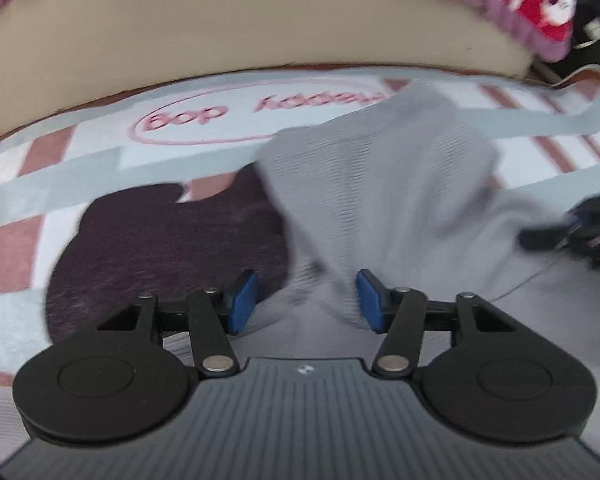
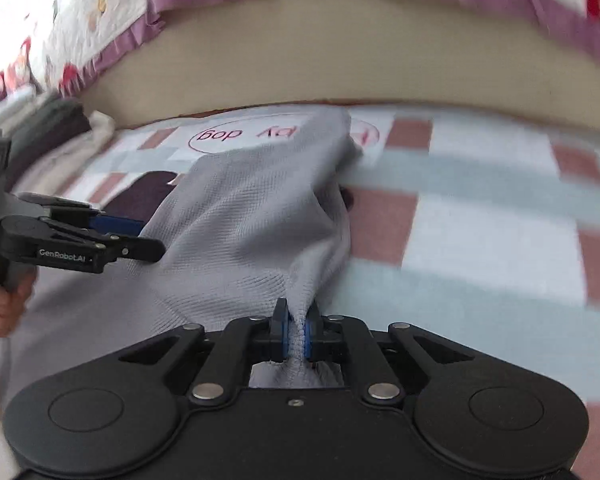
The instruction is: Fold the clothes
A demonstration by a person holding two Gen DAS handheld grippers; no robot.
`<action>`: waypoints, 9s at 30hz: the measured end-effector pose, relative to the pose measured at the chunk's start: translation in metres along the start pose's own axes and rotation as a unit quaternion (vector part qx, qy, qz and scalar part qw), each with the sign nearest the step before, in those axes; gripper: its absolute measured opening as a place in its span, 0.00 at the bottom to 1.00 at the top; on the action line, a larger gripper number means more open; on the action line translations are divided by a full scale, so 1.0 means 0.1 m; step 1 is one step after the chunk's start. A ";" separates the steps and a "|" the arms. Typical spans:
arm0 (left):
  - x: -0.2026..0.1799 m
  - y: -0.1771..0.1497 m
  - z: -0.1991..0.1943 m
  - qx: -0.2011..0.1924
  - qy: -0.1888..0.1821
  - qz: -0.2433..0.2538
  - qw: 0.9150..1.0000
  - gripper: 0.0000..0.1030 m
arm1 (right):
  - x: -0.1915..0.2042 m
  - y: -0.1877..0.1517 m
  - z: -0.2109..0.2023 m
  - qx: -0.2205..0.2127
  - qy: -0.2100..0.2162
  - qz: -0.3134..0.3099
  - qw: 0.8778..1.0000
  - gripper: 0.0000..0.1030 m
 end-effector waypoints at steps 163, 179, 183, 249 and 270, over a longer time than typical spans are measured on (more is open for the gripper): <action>0.69 -1.75 -1.41 0.003 -0.248 -0.135 0.959 0.49 | 0.37 -0.97 -0.48 -0.026 -0.027 0.145 0.989 0.08; 0.32 -1.49 -0.82 0.006 -0.316 -0.146 0.937 0.07 | 0.40 -1.30 -0.53 0.007 0.116 0.329 0.937 0.55; 0.49 -1.46 -1.38 -0.066 -0.402 -0.198 0.891 0.07 | 0.39 -1.26 -0.46 -0.002 0.111 0.332 0.937 0.59; 0.75 0.36 -0.40 -0.074 -0.226 -0.189 0.953 0.61 | -0.96 0.42 0.07 0.045 0.030 0.257 0.965 0.47; 0.86 -0.66 -0.57 0.001 -0.163 -0.165 0.973 0.61 | 1.70 -0.05 0.27 0.053 0.001 -0.220 0.974 0.54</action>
Point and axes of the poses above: each gripper's, at about its wrist camera, not at the fingertips, and z roughly the way its jaws point, x to its left, y to its top, the point moved 4 cm from there along z, roughly the way its jaws point, and after that the axes turned 15 degrees about x, right-handed, at the moved point
